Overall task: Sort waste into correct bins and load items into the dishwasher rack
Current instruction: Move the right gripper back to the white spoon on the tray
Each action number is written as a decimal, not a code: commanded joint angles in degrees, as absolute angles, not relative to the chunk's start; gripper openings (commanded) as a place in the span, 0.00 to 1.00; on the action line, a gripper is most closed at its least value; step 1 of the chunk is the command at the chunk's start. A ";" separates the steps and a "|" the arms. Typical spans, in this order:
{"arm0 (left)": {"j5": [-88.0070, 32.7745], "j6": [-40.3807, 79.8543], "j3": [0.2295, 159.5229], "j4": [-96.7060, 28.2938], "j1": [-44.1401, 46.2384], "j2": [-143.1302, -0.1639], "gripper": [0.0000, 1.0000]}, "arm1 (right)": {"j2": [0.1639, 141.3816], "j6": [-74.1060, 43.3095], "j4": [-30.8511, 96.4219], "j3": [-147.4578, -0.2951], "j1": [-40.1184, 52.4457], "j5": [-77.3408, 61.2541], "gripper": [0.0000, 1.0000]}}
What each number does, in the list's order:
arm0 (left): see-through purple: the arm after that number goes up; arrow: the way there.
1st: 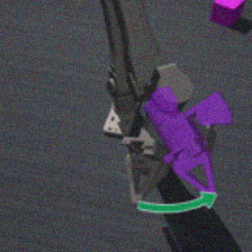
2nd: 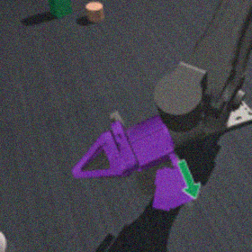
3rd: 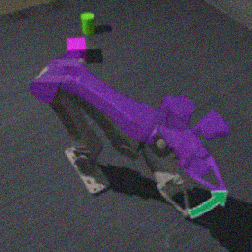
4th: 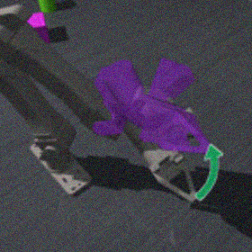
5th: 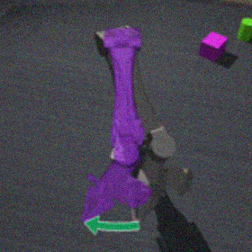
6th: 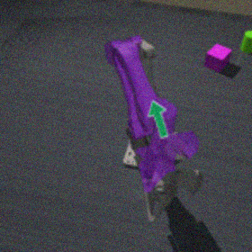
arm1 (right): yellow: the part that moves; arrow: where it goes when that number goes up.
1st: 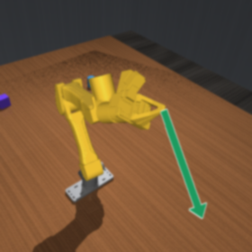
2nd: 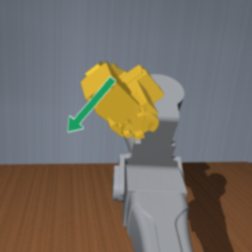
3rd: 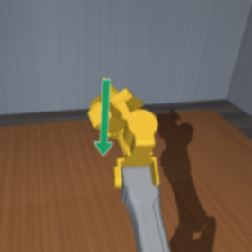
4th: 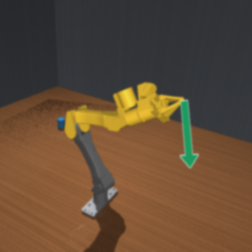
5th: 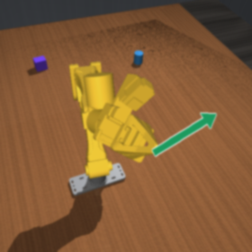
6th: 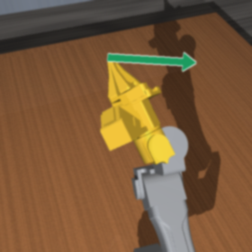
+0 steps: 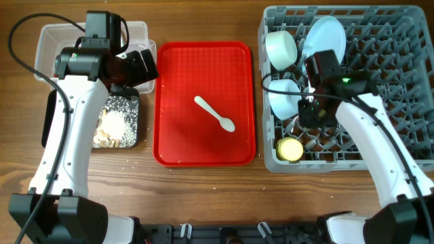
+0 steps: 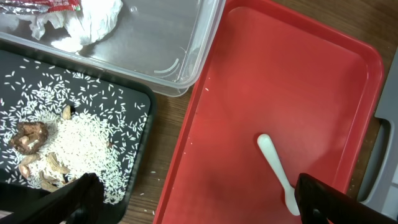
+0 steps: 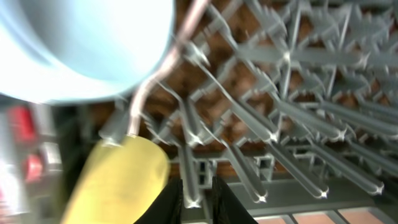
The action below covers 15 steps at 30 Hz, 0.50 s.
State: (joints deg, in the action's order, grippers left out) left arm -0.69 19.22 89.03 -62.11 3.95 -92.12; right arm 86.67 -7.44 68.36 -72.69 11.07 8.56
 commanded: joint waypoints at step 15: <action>-0.12 19.92 89.97 -62.00 3.62 -91.42 1.00 | 97.60 -4.62 51.88 -85.80 28.49 -19.40 0.43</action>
State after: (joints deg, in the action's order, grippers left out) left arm -0.69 19.22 89.03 -62.11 3.95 -92.12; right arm 90.43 -4.80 51.70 -85.38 25.06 -22.85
